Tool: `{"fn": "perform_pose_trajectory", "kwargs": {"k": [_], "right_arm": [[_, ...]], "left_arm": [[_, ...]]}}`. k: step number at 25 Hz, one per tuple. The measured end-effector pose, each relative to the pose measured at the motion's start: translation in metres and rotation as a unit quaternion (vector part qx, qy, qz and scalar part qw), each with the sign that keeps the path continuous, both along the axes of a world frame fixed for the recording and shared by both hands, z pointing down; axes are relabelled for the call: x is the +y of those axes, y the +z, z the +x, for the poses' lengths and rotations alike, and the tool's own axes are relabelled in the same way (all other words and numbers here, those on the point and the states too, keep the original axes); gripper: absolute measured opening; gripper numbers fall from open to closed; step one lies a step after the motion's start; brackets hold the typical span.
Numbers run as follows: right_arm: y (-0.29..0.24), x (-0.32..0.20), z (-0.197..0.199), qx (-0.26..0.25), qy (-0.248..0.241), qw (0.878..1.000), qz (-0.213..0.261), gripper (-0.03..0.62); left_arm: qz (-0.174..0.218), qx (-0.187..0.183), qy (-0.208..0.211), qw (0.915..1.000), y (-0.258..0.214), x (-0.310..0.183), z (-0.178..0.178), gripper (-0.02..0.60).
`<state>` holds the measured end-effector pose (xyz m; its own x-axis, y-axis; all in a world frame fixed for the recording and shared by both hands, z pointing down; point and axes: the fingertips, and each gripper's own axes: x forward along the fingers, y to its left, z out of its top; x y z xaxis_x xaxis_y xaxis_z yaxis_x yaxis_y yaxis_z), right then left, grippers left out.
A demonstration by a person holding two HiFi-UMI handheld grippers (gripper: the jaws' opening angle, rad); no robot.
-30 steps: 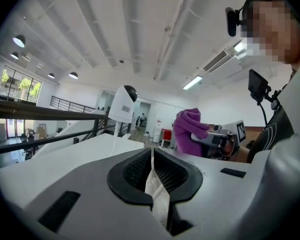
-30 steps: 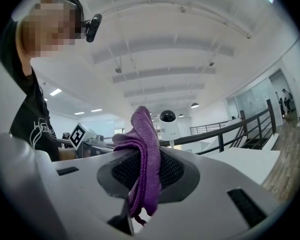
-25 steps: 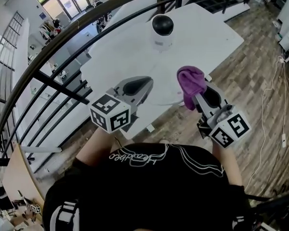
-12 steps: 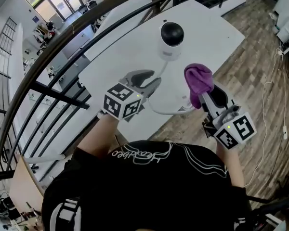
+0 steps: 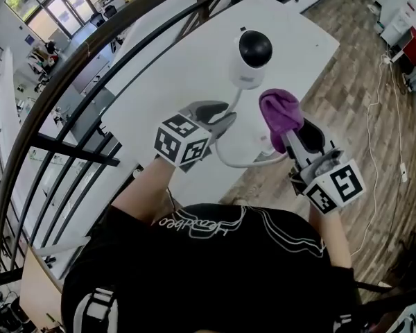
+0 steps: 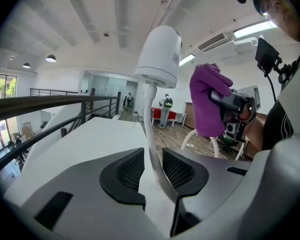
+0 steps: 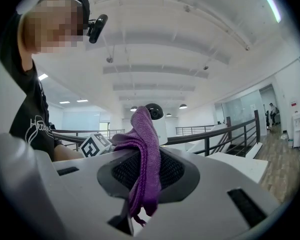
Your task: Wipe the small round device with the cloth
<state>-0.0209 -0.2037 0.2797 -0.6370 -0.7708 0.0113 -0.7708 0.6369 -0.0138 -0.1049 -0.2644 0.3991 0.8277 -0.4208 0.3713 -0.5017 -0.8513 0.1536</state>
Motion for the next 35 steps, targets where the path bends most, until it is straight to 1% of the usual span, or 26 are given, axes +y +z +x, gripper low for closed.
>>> {"fn": "perform_pose_trajectory", "kwargs": {"k": [4,6,12,18,21,25,30,35], "right_arm": [[-0.005,-0.001,-0.003,0.011,0.018,1.000,0.016,0.067],[-0.008,-0.001,-0.005,0.016,0.026,0.999,0.023,0.066],[-0.021,-0.001,-0.012,0.024,0.045,0.998,0.044,0.066],[-0.040,-0.001,-0.023,0.057,0.067,0.992,0.088,0.066],[-0.056,-0.001,-0.032,0.069,0.070,0.988,0.116,0.066],[-0.083,-0.003,-0.042,0.093,0.075,0.980,0.159,0.066],[-0.124,-0.007,-0.048,0.129,0.081,0.963,0.224,0.066],[-0.147,-0.012,-0.057,0.153,0.093,0.948,0.264,0.066]], "left_arm": [[0.000,0.001,0.014,0.9999,0.001,-0.002,0.003,0.114],[0.001,0.003,0.020,0.9998,0.001,-0.001,0.005,0.098],[-0.005,0.010,0.024,0.9996,-0.001,-0.001,0.007,0.086],[-0.010,0.025,0.022,0.9994,0.002,-0.002,0.007,0.084],[-0.010,0.023,0.026,0.9994,0.002,-0.002,0.007,0.084],[-0.015,0.023,0.028,0.9992,0.001,-0.001,0.009,0.084],[-0.029,0.038,0.025,0.9986,-0.001,-0.001,0.010,0.081],[-0.036,0.047,0.022,0.9980,-0.002,-0.001,0.009,0.078]]}}
